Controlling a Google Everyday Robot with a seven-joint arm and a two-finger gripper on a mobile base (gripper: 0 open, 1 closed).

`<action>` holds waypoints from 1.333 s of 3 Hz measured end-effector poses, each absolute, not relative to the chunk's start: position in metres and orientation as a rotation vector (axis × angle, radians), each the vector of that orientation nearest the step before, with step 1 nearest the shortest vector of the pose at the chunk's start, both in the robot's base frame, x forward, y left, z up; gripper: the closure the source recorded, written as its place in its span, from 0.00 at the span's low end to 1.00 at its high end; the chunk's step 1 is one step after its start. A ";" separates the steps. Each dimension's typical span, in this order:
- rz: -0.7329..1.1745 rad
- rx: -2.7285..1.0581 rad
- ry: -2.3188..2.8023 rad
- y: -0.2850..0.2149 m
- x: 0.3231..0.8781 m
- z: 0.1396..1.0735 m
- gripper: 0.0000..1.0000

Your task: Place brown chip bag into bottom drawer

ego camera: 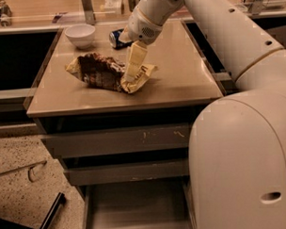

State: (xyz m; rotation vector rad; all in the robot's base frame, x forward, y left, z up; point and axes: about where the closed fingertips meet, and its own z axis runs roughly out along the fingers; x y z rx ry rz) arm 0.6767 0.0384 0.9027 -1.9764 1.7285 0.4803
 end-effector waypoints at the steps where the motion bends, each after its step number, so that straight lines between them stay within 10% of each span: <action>1: 0.519 -1.981 1.716 0.043 0.673 0.905 0.00; 4: 0.491 -1.912 1.688 0.051 0.674 0.893 0.00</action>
Offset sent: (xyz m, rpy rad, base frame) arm -0.0149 -0.0044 0.0201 0.0554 -0.1428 -0.0962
